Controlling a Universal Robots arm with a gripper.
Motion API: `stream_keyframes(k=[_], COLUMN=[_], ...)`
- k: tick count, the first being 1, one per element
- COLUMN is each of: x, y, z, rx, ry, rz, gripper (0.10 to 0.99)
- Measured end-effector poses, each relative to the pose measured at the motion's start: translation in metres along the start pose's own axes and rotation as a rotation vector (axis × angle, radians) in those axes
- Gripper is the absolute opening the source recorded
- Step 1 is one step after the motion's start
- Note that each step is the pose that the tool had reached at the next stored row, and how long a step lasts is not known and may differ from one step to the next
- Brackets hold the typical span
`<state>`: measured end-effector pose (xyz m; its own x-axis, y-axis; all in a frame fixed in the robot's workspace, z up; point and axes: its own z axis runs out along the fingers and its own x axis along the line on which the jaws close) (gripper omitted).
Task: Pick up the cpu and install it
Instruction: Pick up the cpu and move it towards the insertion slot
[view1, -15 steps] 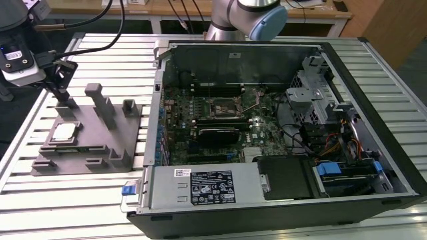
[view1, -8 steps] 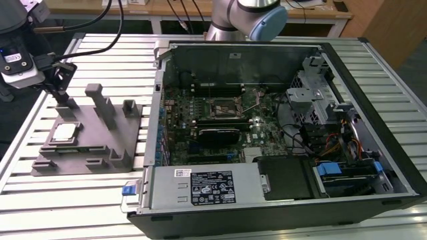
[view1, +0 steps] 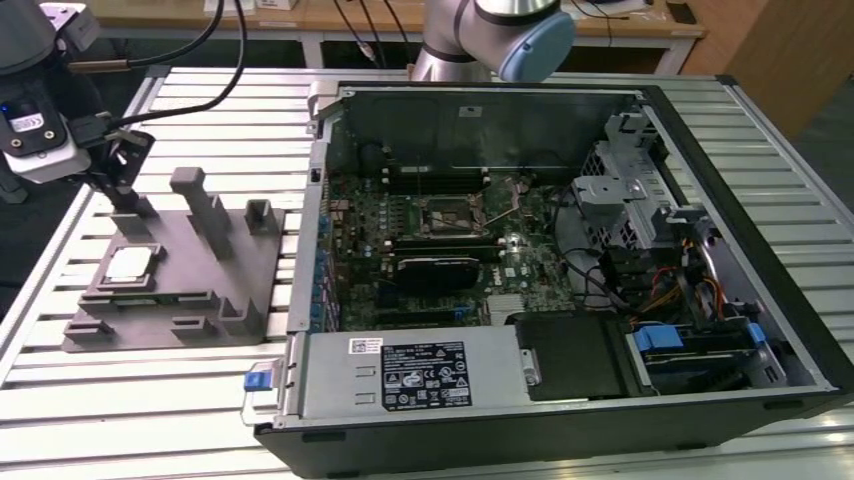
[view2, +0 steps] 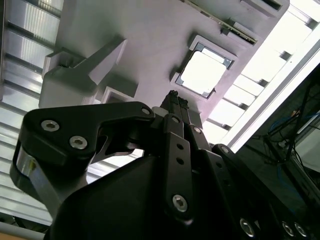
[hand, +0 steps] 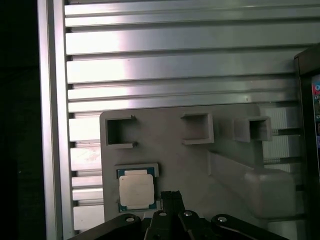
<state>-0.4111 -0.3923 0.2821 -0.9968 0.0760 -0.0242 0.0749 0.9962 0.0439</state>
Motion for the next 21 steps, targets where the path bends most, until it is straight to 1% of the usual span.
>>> stream_keyframes(k=[7,21], x=[0.0001,0.0069], y=[-0.0060,-0.0079], z=[0.0055,0.0161], rx=[0.000,0.000], ry=[-0.0002,0.0000], rz=[0.000,0.000], gripper=[0.106,0.106])
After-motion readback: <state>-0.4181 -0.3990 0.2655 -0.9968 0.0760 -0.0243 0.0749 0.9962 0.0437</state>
